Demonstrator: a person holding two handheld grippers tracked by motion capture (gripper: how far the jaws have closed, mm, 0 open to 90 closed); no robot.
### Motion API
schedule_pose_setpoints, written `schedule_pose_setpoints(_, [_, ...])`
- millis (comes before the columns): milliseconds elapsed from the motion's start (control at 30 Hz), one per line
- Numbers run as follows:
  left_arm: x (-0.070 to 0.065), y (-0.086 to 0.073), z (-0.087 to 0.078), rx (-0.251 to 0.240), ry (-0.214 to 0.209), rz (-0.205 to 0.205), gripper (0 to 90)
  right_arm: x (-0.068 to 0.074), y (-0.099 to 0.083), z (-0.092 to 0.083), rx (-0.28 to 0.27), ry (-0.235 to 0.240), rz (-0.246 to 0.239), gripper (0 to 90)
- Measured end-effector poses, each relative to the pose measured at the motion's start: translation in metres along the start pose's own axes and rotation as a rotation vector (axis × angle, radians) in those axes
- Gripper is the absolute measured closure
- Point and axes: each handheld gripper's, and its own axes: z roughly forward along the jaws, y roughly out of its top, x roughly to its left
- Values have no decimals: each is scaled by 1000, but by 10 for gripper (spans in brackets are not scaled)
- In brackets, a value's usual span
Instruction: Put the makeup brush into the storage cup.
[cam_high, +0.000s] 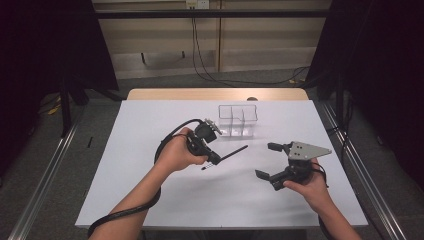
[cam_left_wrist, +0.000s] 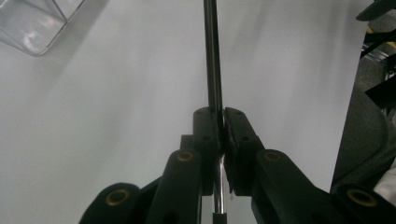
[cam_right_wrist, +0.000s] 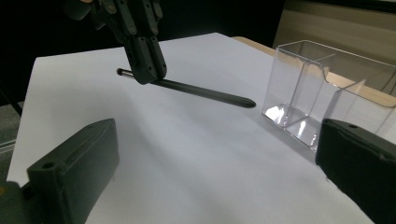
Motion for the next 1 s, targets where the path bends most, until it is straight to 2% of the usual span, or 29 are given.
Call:
schedule_pose_setpoints(300, [-6, 2, 8, 13, -9, 12, 842, -2, 9, 9, 54, 26, -27, 0])
schedule_pose_setpoints(367, [-9, 4, 9, 6, -13, 0, 842, -3, 12, 10, 77, 33, -36, 0])
schedule_pose_setpoints(400, [-9, 4, 9, 14, -15, 13, 842, -3, 13, 10, 89, 37, -40, 0])
schedule_pose_setpoints(467, [-9, 6, 10, 21, -20, 18, 842, -4, 16, 10, 106, 48, -48, 0])
schedule_pose_setpoints(500, [-10, 7, 11, 12, -21, 6, 842, -4, 18, 11, 118, 60, -54, 0])
schedule_pose_setpoints(667, [-11, 10, 10, 22, -31, 24, 841, -4, 25, 17, 193, 95, -88, 0])
schedule_pose_setpoints(767, [-11, 11, 11, 18, -37, 20, 841, -2, 29, 21, 215, 101, -103, 0])
schedule_pose_setpoints(833, [-11, 12, 11, 29, -35, 38, 841, -2, 32, 24, 228, 108, -115, 0])
schedule_pose_setpoints(967, [-12, 11, 10, 18, -34, 24, 842, -3, 37, 29, 245, 115, -117, 7])
schedule_pose_setpoints(1000, [-12, 11, 10, 25, -37, 37, 841, -3, 38, 30, 248, 112, -117, 7])
